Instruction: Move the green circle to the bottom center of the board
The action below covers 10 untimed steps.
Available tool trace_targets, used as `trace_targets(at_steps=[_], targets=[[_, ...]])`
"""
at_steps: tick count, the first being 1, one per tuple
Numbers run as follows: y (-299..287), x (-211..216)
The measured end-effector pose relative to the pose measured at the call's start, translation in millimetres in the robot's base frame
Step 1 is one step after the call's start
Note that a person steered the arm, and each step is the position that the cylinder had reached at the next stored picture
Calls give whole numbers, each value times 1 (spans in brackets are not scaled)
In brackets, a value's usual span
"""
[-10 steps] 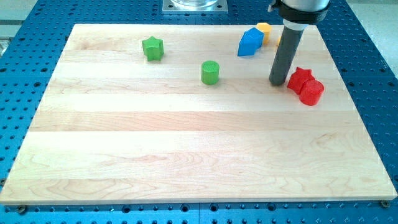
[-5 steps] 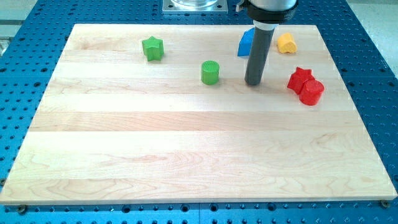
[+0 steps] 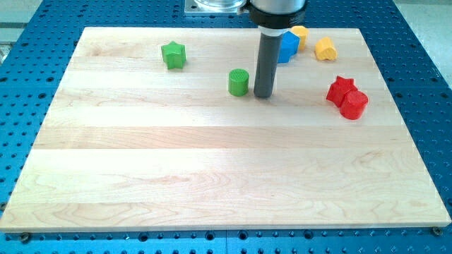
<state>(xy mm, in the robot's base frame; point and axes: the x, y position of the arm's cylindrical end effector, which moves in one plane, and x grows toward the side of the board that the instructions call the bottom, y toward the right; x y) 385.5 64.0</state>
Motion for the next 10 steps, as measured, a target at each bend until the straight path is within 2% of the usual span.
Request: trace_targets(at_steps=[1,2,3,4,5,6,7,8,9,10], targets=[[-21,2],[-17,-11],[-38,-48],[-83,-6],[-91,39],[-73,-17],[-126,-30],[-140,27],[-128,50],[-109,103]])
